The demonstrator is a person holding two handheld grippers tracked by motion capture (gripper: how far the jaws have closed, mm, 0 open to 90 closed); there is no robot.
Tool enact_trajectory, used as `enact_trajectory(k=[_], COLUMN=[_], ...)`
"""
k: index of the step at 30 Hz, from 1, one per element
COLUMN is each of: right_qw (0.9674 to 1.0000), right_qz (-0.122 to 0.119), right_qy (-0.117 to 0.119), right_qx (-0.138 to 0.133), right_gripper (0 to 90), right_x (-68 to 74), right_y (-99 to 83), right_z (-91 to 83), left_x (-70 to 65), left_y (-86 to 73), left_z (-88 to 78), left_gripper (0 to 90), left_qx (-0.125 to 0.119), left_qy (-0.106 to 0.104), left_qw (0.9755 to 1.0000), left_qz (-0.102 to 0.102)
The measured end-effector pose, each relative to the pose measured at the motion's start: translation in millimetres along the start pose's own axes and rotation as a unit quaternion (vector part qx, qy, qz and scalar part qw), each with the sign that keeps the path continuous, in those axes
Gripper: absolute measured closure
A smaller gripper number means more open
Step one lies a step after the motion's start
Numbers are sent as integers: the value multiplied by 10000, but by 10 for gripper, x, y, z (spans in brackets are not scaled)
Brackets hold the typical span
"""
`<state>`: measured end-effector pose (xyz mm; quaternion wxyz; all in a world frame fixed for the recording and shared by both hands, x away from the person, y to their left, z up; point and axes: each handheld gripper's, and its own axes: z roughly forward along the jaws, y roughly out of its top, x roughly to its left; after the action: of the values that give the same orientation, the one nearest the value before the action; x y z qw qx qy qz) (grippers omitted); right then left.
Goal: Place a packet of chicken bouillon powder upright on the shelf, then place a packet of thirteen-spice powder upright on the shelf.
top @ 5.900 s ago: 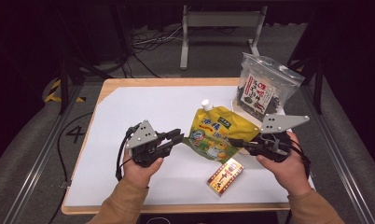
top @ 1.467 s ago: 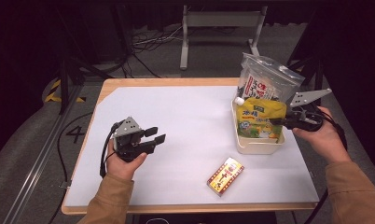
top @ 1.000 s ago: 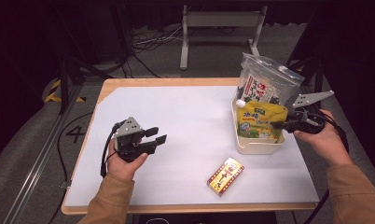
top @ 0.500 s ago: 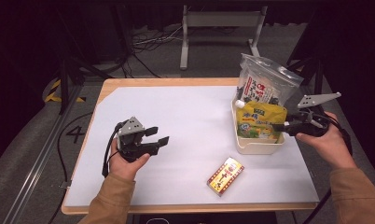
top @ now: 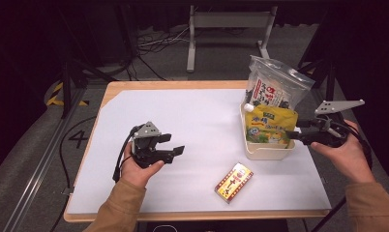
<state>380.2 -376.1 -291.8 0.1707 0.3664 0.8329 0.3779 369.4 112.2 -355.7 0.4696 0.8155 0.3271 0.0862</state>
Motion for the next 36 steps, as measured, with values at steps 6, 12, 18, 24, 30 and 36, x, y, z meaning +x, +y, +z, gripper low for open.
enact_trajectory(k=[6, 12, 18, 24, 30, 36], right_qw=[10000, 9999, 9999, 9998, 9994, 9972], right_qz=[-27, -58, -36, 11, 112, 356], right_qy=[-61, -116, -82, 23, 69, 289], right_qx=[-24, -84, -147, -200, -330, -583], right_gripper=[399, 399, 398, 398, 392, 386], right_x=[121, 235, 324, 369, 406, 405], right_y=[-12, -63, -125, -207, -297, -387], right_z=[-88, -138, -134, -60, -5, 55], left_x=[-105, -205, -289, -370, -434, -457], left_y=[35, 74, 103, 123, 129, 121], left_z=[84, 149, 225, 302, 389, 445], left_gripper=[302, 293, 286, 278, 242, 220], left_qx=[233, 334, 395, 483, 552, 595], left_qy=[-165, -292, -620, -837, -833, -861], left_qw=[9996, 9989, 9972, 9953, 9948, 9944], left_qz=[41, 116, 98, 88, 172, 136])
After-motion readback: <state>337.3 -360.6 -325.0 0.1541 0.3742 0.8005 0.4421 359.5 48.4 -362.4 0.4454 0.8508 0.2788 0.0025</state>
